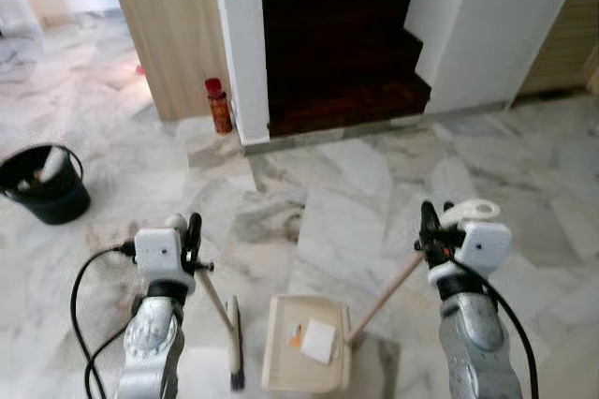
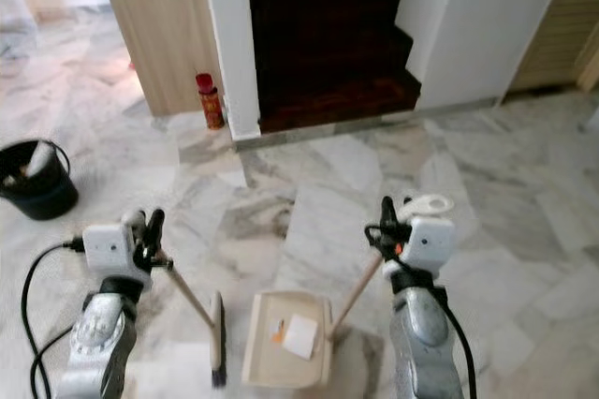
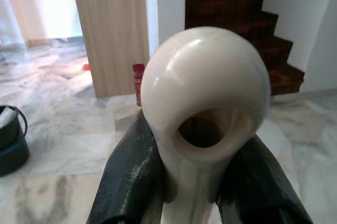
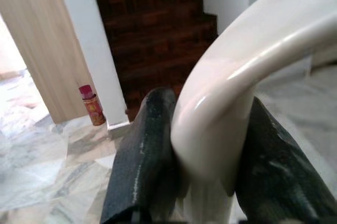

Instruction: Sweep floor

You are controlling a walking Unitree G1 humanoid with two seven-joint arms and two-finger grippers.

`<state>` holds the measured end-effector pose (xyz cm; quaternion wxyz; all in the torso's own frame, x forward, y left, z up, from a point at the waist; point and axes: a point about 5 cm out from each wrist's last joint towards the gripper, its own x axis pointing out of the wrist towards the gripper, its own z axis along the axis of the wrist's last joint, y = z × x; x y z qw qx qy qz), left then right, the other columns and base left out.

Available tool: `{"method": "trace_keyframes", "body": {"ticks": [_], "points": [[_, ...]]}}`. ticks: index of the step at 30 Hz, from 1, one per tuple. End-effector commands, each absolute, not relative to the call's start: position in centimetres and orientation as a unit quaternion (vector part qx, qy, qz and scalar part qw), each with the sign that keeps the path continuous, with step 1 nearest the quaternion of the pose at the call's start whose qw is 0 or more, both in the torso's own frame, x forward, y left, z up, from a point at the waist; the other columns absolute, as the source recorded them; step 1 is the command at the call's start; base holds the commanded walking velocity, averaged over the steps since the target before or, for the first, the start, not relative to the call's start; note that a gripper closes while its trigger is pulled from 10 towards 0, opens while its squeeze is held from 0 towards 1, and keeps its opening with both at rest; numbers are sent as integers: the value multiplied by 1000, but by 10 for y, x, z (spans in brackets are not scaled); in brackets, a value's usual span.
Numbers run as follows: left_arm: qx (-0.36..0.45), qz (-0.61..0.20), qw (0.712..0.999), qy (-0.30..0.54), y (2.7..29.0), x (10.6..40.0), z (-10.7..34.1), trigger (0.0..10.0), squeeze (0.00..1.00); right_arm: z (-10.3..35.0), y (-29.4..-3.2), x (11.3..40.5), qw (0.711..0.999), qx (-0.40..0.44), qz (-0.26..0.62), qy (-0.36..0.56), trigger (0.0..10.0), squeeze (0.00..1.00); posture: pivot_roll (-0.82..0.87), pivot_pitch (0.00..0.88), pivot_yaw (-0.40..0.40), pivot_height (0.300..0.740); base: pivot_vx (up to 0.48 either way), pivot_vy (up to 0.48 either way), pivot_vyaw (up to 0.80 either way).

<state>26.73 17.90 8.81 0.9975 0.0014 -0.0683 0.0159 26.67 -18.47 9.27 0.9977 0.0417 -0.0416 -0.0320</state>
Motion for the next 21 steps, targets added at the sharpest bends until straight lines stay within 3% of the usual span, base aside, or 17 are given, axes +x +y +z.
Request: {"method": "trace_keyframes", "body": {"ticks": [1, 10, 16, 21], "points": [[4, 12, 995, -98, 178, 270, 101, 10000, 0, 105, -186, 270, 996, 45, -34, -69, 10000, 0, 7, 0, 3, 740, 0, 356, 0], [4, 13, 995, -97, 178, 271, 101, 10000, 0, 110, -186, 272, 996, 33, -29, -76, 10000, 0, 11, 0, 0, 740, 0, 358, 0], [4, 14, 995, -96, 178, 271, 102, 10000, 0, 110, -184, 273, 996, 36, -27, -75, 10000, 0, 16, 0, -1, 740, 0, 356, 800], [5, 15, 995, -96, 179, 270, 102, 10000, 0, 110, -183, 273, 996, 41, -29, -73, 10000, 0, 16, 0, 0, 740, 0, 357, 86]]}}
